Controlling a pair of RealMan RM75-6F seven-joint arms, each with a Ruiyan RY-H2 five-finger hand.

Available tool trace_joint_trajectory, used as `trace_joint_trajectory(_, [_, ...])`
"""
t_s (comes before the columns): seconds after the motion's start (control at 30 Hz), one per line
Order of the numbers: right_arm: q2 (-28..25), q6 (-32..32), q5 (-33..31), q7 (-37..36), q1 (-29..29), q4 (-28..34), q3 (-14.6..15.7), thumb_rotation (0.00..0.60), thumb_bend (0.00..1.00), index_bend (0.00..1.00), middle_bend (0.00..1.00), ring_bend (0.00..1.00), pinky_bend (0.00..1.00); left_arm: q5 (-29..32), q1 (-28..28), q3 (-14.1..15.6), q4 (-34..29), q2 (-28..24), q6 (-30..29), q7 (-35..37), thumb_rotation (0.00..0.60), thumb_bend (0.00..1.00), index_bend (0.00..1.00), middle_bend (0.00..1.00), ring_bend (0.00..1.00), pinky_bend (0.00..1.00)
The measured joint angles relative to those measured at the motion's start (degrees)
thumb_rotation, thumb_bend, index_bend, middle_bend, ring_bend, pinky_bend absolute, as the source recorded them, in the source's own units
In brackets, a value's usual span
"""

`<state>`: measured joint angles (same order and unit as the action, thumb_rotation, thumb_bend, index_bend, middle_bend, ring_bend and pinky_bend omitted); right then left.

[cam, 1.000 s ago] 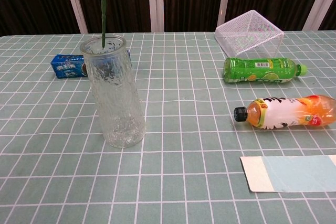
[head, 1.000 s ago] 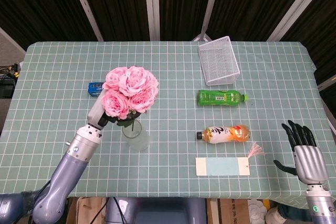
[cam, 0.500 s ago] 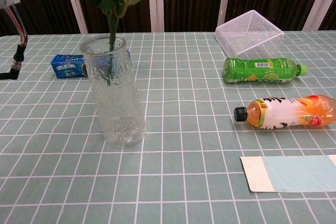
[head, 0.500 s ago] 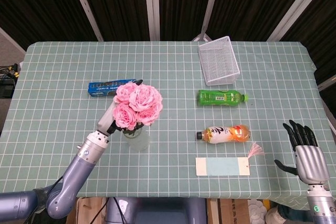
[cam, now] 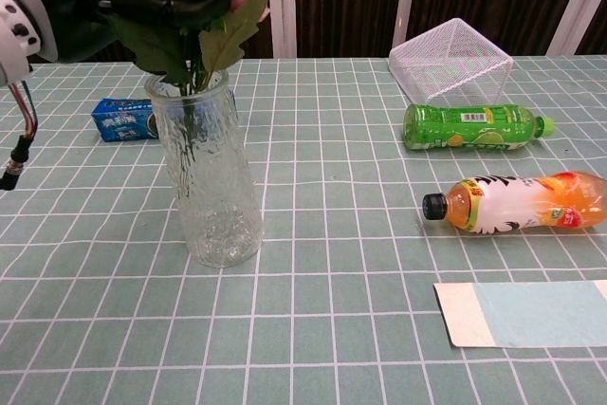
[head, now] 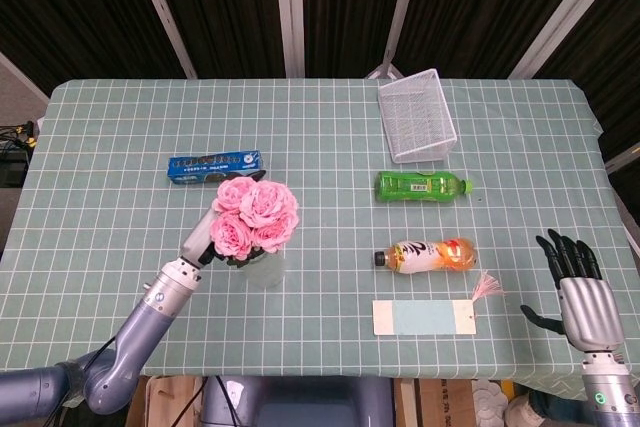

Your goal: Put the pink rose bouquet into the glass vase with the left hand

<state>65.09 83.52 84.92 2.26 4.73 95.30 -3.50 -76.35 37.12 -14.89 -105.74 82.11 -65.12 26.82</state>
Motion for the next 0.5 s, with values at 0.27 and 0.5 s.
trace_joint_trajectory(0.27, [0.17,-0.03,-0.17,0.38,0.02,0.01,-0.09,0.600,0.15,0.10,0.04,0.00,0.00,-0.89,0.03,1.14,0.71,-2.78,3.56,2.45,0.600,0.31,0.22,0.21,0.00,0.00])
trace_joint_trajectory(0.5, [0.27,0.45,0.11,0.51,-0.11,0.07,-0.13,0.600,0.15,0.10,0.04,0.00,0.00,-1.85,1.05,2.12,-1.12,-9.30,9.20,5.22,0.600,0.23,0.18,0.14,0.00,0.00])
